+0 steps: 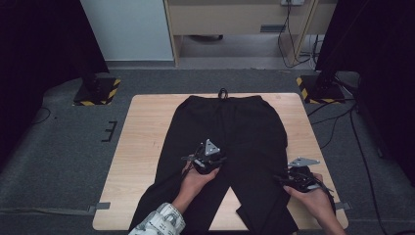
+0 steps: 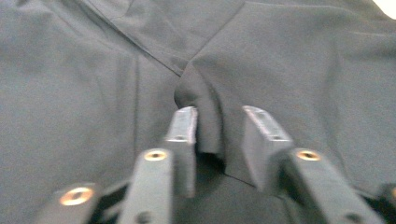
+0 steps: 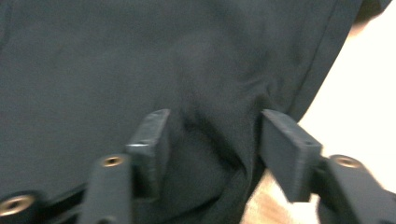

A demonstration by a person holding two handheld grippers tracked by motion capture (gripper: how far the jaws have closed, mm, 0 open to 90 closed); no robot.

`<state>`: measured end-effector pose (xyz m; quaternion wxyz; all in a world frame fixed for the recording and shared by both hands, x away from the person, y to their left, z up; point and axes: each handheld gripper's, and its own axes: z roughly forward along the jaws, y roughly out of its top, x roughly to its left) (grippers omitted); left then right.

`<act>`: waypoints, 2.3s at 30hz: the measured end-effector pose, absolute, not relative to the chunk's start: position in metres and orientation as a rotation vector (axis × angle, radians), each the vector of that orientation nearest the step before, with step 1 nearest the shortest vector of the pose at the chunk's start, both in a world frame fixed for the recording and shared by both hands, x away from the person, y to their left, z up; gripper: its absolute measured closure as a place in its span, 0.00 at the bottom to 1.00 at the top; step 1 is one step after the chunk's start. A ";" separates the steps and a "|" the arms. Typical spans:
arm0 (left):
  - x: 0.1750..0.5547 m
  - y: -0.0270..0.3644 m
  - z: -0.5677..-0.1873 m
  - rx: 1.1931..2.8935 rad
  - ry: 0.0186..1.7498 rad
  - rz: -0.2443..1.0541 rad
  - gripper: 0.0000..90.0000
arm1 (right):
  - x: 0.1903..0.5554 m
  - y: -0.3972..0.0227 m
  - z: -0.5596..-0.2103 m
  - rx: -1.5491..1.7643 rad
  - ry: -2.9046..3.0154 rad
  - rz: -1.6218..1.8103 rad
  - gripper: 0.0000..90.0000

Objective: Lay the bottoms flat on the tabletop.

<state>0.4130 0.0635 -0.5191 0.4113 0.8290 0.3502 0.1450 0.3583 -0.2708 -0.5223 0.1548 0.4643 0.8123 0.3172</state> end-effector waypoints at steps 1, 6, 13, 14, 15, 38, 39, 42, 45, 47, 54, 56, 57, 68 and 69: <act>0.413 0.063 -0.519 2.088 0.877 0.360 0.83 | 0.358 -0.269 -0.522 1.314 2.323 0.895 0.68; 0.403 0.058 -0.515 2.102 0.848 0.322 0.91 | 0.356 -0.267 -0.518 1.316 2.395 0.900 0.98; 0.378 0.038 -0.511 2.175 0.747 0.246 0.88 | 0.322 -0.288 -0.511 1.314 2.512 0.831 0.98; 0.373 0.033 -0.511 2.196 0.719 0.233 0.86 | 0.318 -0.291 -0.510 1.310 2.526 0.827 0.97; 0.371 0.030 -0.511 2.206 0.712 0.238 0.82 | 0.312 -0.296 -0.509 1.295 2.546 0.827 0.94; 0.368 0.023 -0.509 2.168 0.696 0.151 0.80 | 0.321 -0.296 -0.503 1.244 2.585 0.801 0.97; 0.368 0.022 -0.508 2.166 0.694 0.156 0.79 | 0.323 -0.299 -0.501 1.247 2.580 0.787 0.94; 0.369 0.023 -0.507 2.152 0.703 0.174 0.76 | 0.332 -0.304 -0.495 1.221 2.524 0.722 0.72; 0.370 0.025 -0.507 2.144 0.718 0.214 0.72 | 0.334 -0.299 -0.488 1.237 2.476 0.798 0.56; 0.372 0.026 -0.508 2.138 0.730 0.251 0.67 | 0.335 -0.292 -0.491 1.237 2.458 0.802 0.47; 0.378 0.020 -0.520 2.185 0.719 0.217 0.89 | 0.342 -0.281 -0.516 1.289 2.414 0.811 0.67; 0.376 0.019 -0.523 2.204 0.703 0.197 0.96 | 0.342 -0.282 -0.515 1.286 2.429 0.820 0.85; 0.375 0.019 -0.523 2.208 0.700 0.196 0.98 | 0.341 -0.283 -0.514 1.291 2.445 0.821 0.94; 0.347 0.031 -0.507 2.131 0.653 0.131 0.82 | 0.301 -0.298 -0.494 1.251 2.469 0.958 0.66; 0.348 0.031 -0.508 2.123 0.674 0.172 0.72 | 0.303 -0.299 -0.492 1.249 2.436 0.975 0.60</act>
